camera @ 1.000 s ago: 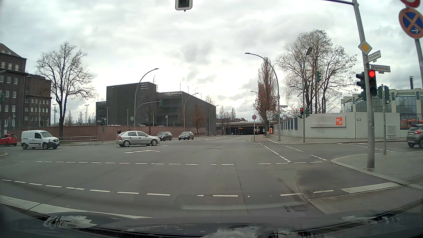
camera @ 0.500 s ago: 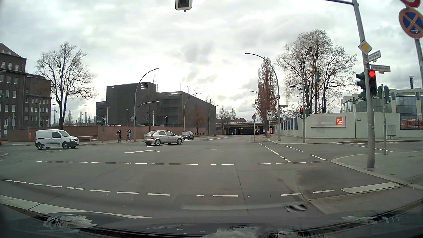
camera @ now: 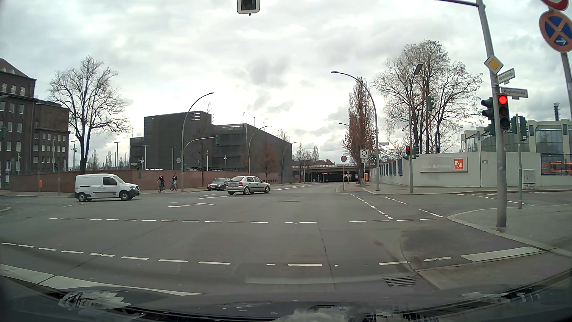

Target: Follow the waypoints while adhering to traffic rules and regulations

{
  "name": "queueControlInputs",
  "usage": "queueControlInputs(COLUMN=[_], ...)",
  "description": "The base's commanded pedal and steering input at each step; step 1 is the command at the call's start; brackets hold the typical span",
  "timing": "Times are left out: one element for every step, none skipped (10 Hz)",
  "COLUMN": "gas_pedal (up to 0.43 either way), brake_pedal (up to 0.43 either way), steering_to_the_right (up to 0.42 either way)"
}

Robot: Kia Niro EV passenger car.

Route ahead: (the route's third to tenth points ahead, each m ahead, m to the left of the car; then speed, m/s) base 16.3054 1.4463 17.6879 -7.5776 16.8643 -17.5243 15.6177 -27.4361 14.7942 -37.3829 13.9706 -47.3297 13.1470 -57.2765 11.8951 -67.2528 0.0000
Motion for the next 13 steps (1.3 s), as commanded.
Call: queueControlInputs(gas_pedal=[0.0,0.0,0.0,0.0,0.0,0.0,0.0,0.0,0.0,0.0,0.0,0.0,0.0], brake_pedal=[0.402,0.402,0.402,0.402,0.402,0.402,0.402,0.402,0.402,0.402,0.402,0.402,0.402], steering_to_the_right=[-0.014,-0.014,-0.014,-0.014,-0.014,-0.014,-0.014,-0.014,-0.014,-0.014,-0.014,-0.014,-0.014])
